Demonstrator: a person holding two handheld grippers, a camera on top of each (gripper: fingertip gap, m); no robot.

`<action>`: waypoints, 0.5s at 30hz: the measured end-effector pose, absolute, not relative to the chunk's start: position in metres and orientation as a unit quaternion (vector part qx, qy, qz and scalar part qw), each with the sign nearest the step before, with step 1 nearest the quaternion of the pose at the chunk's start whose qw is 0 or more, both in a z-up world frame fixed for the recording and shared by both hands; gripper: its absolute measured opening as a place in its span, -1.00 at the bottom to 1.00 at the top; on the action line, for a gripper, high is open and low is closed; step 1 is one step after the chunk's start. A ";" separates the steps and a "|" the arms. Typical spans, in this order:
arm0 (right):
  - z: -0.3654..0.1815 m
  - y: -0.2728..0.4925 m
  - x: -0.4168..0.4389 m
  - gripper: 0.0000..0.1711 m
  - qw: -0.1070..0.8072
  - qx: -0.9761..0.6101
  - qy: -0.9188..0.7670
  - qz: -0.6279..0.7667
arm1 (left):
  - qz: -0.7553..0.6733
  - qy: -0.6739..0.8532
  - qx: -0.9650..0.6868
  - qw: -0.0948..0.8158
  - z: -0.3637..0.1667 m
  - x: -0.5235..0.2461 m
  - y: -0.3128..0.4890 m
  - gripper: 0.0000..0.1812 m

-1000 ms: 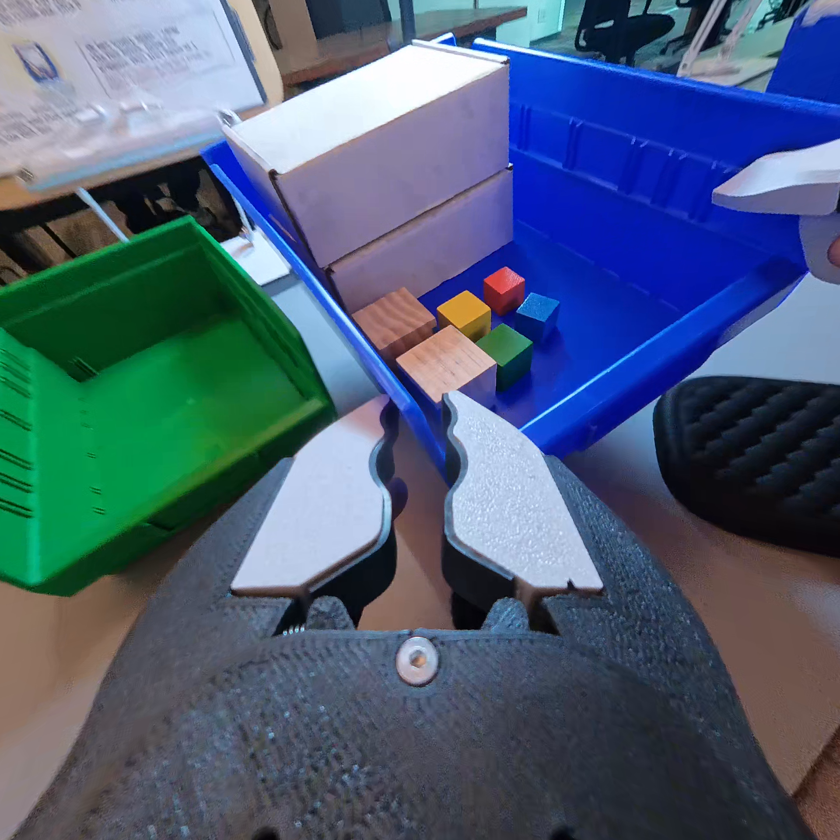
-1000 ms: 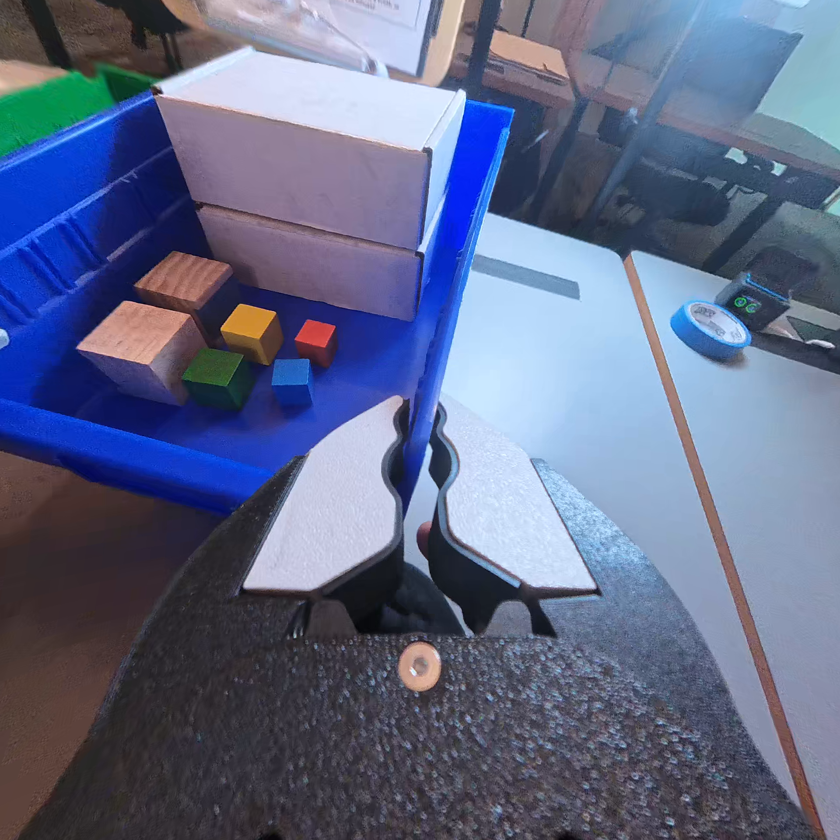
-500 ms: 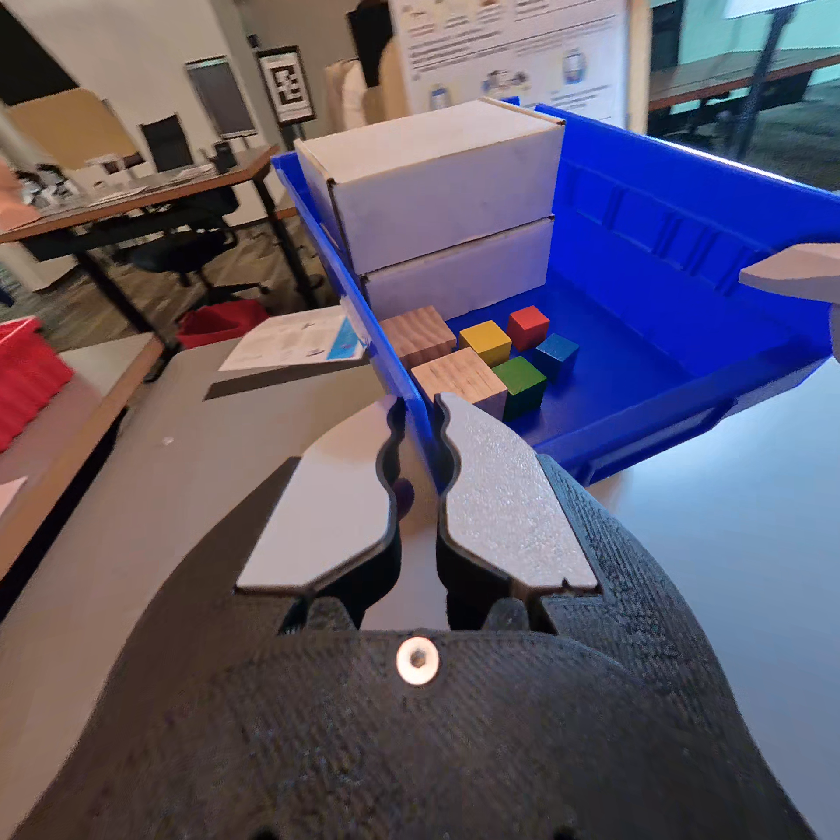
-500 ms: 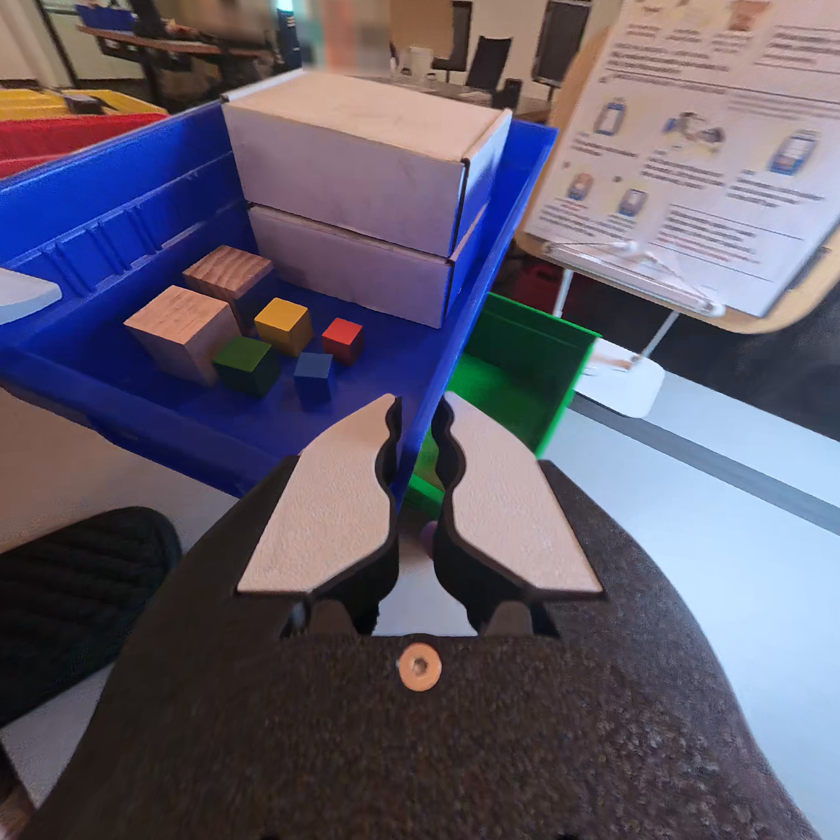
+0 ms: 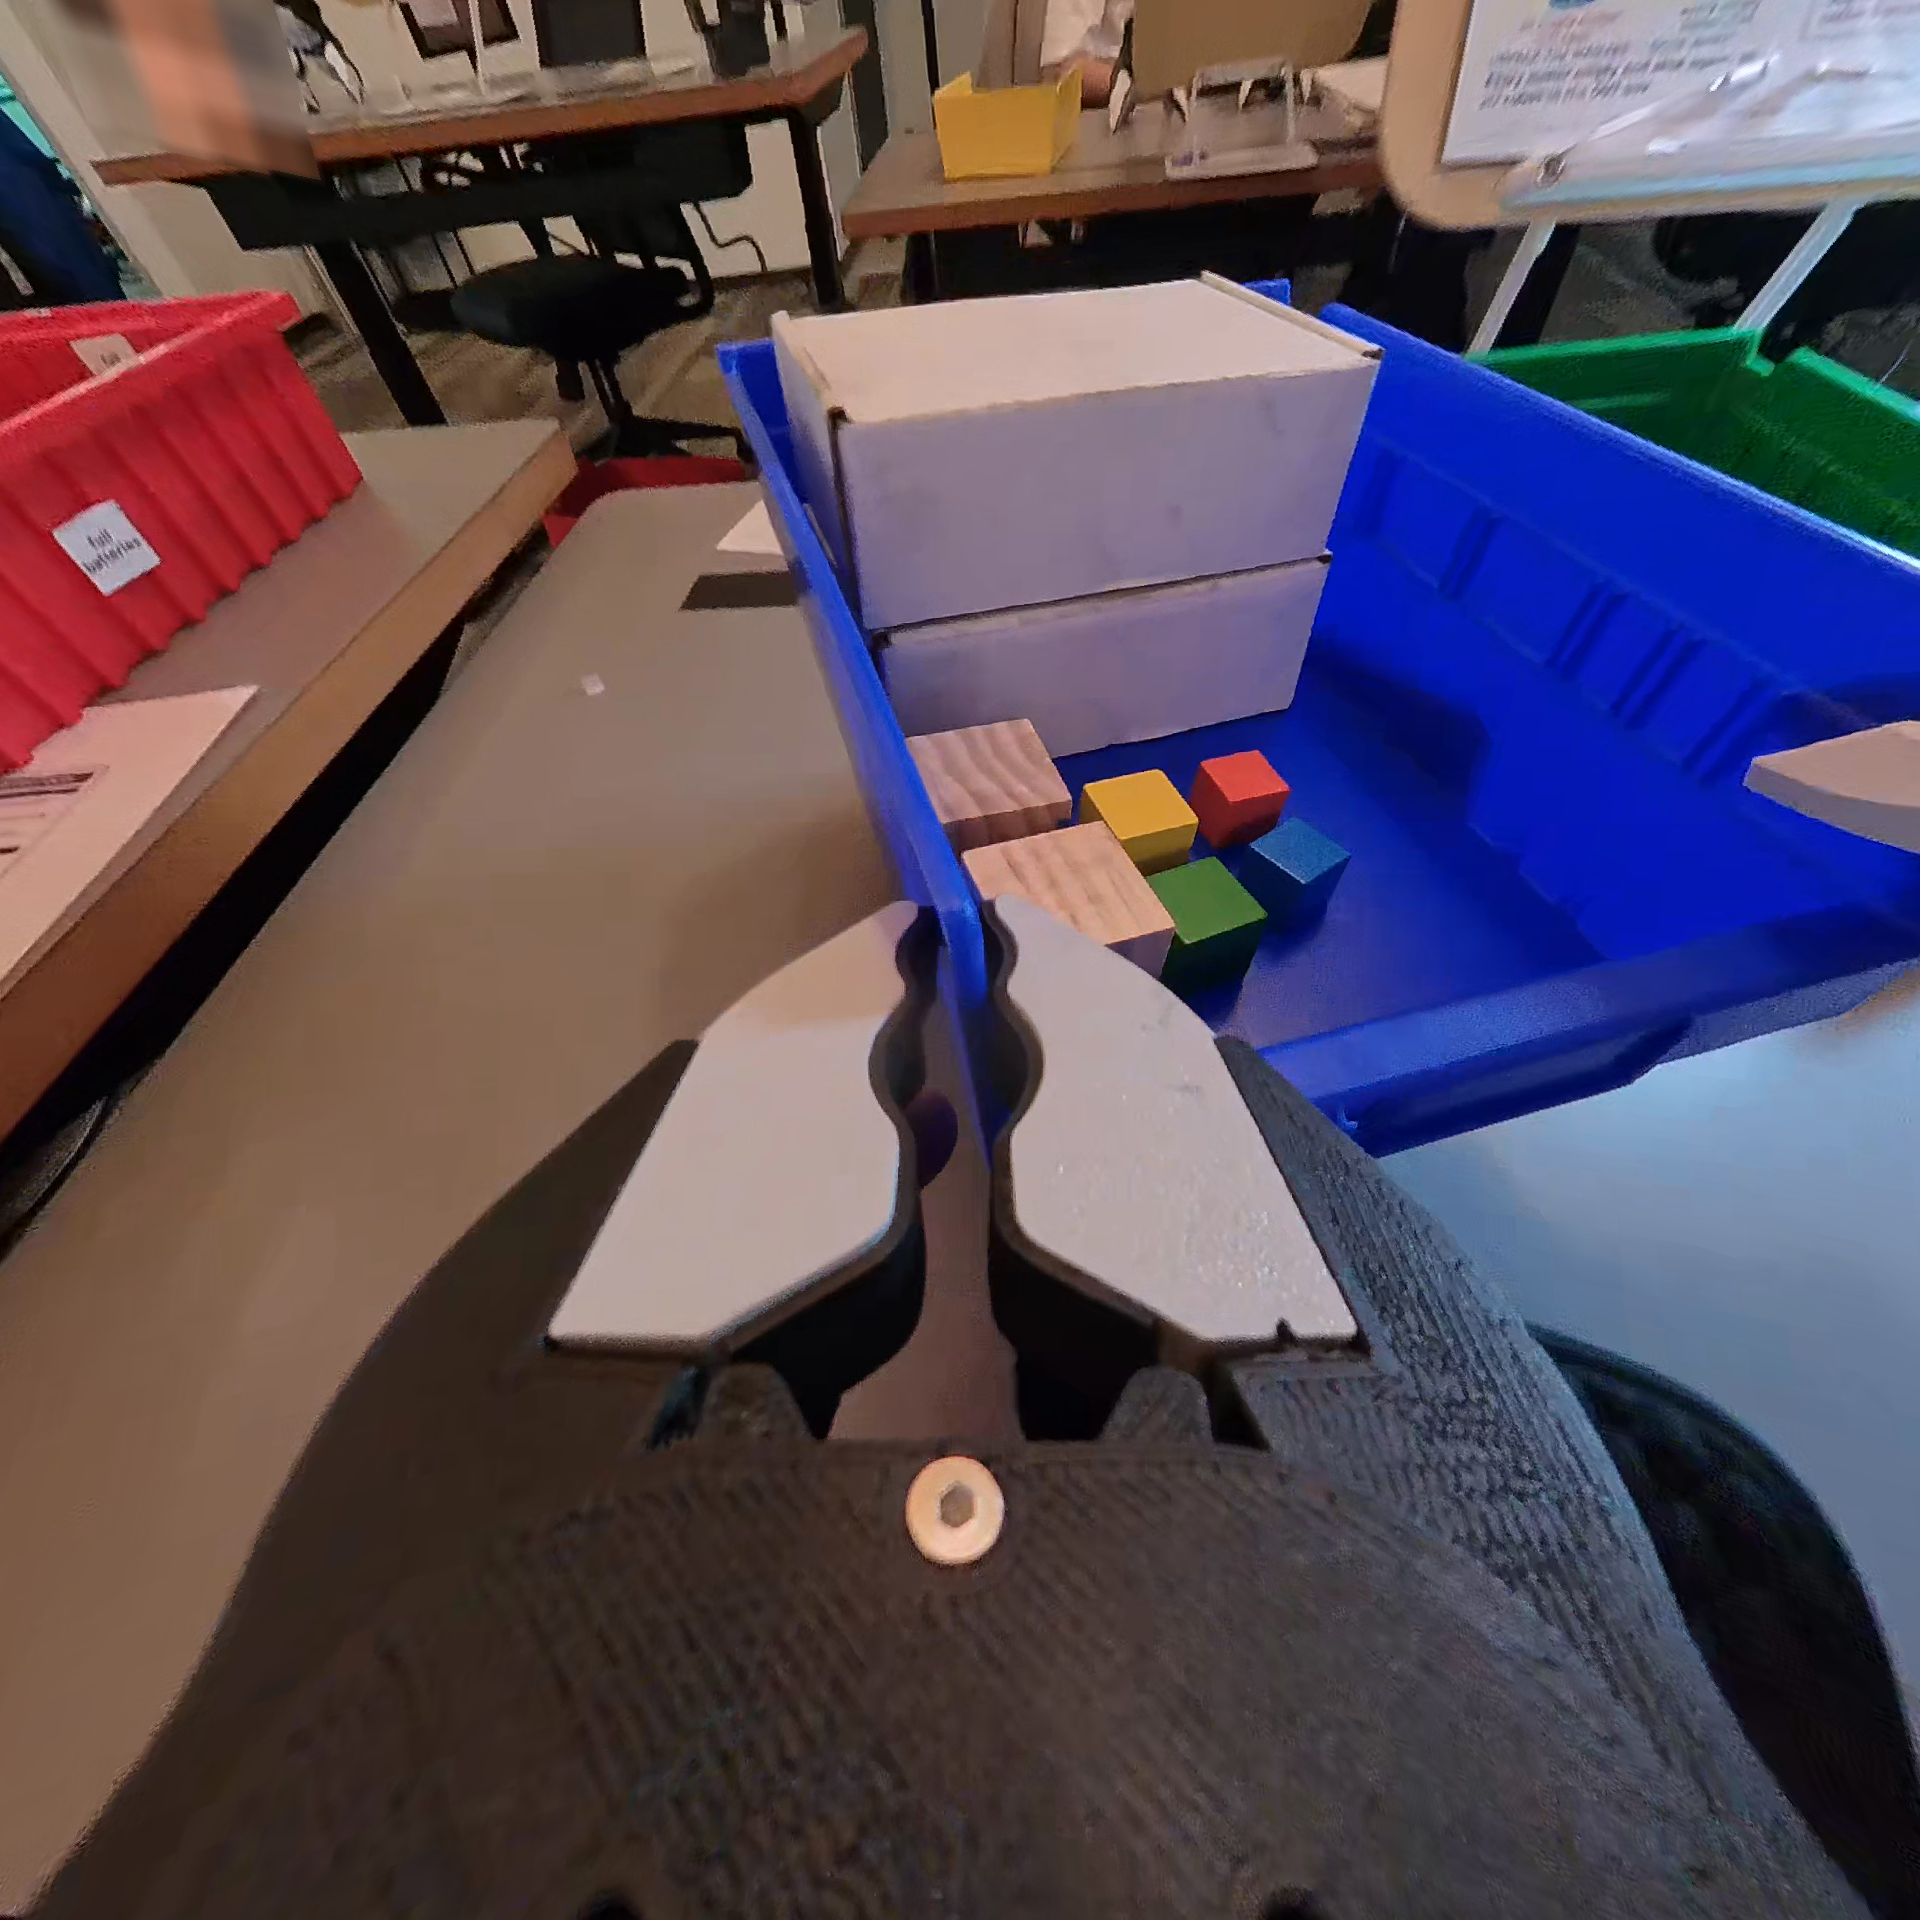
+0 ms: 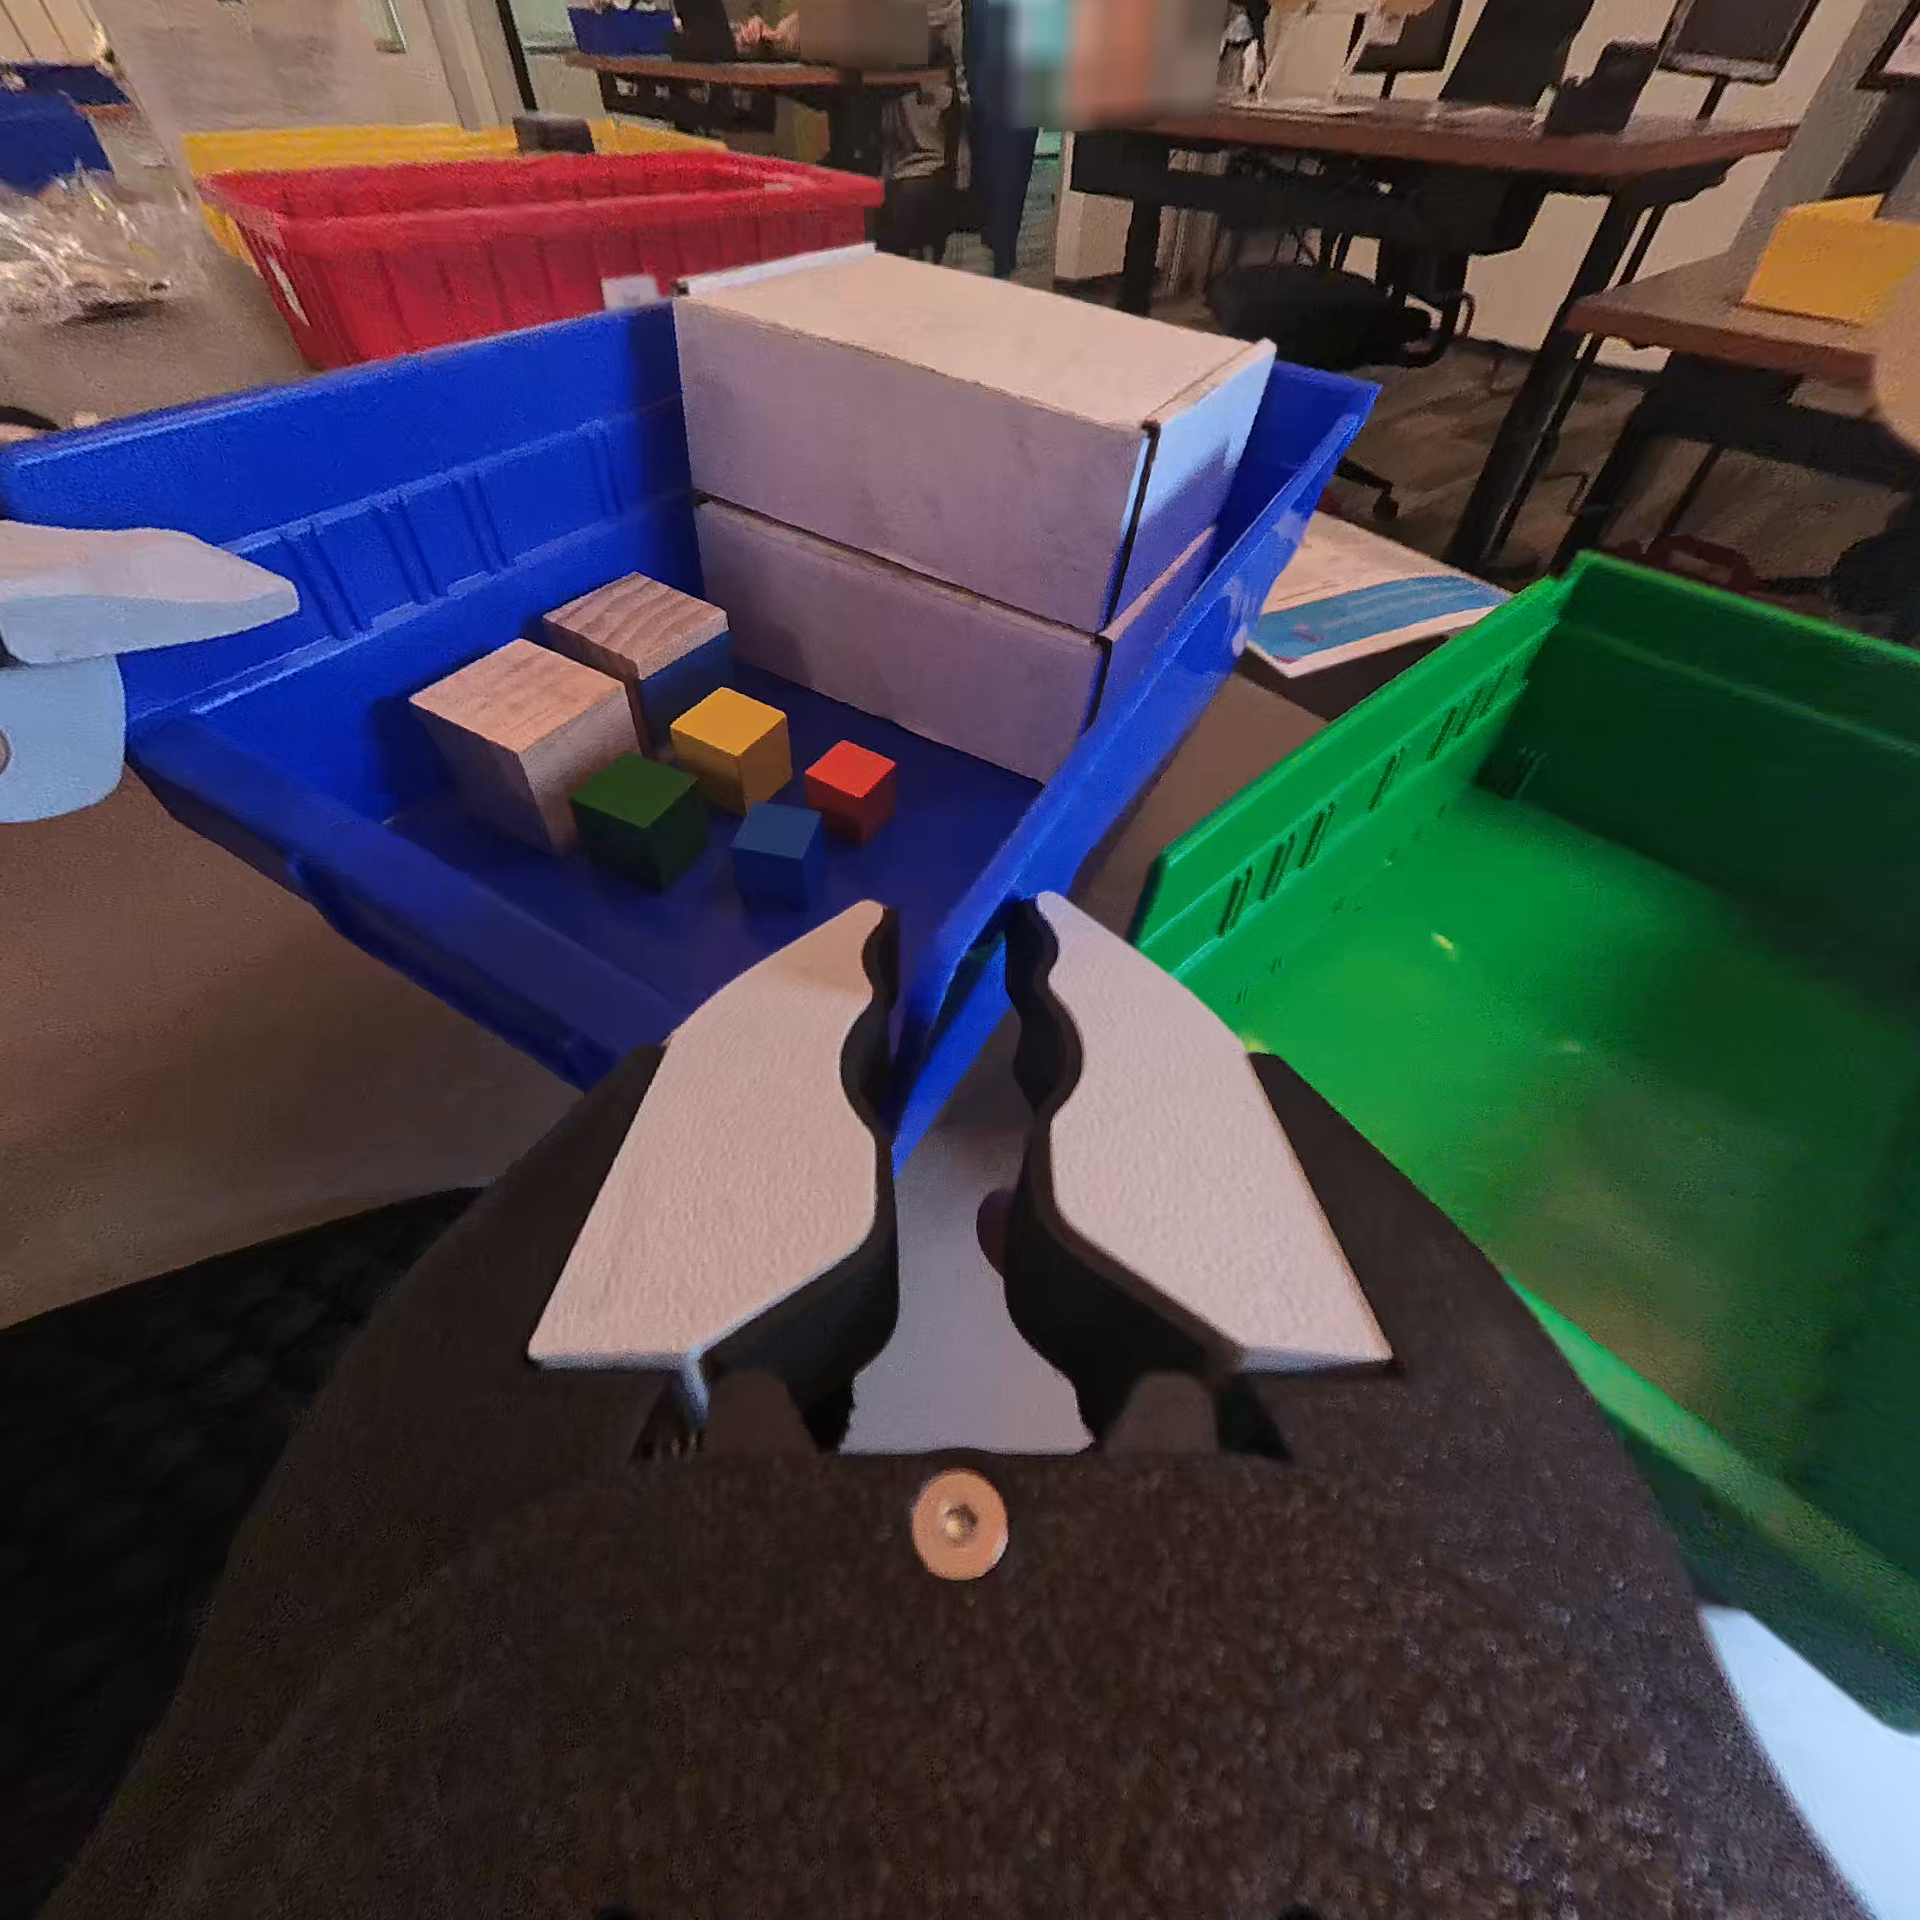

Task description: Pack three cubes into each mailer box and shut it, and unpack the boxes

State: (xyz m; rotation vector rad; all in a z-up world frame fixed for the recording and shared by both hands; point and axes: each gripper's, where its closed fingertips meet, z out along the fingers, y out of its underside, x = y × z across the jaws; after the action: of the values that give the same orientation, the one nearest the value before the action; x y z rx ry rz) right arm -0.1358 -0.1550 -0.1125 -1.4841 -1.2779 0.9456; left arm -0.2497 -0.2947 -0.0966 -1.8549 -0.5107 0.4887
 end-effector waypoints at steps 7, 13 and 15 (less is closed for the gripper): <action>-0.177 -0.157 -0.158 -0.73 0.454 -0.600 -0.554 0.357 | 0.198 -0.221 -0.800 0.521 -0.161 -0.279 -0.294 -0.93; -0.173 -0.164 -0.151 -0.45 0.394 -0.548 -0.651 0.349 | 0.173 -0.217 -0.790 0.546 -0.175 -0.284 -0.284 -0.73; -0.165 -0.158 -0.133 -0.34 0.376 -0.538 -0.672 0.342 | 0.192 -0.188 -0.791 0.550 -0.165 -0.284 -0.286 -0.55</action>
State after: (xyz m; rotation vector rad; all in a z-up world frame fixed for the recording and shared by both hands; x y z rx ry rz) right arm -0.1330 -0.1577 -0.1652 -1.3771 -1.7187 0.8749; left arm -0.2837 -0.2860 -0.1653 -1.8712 -0.4450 0.4534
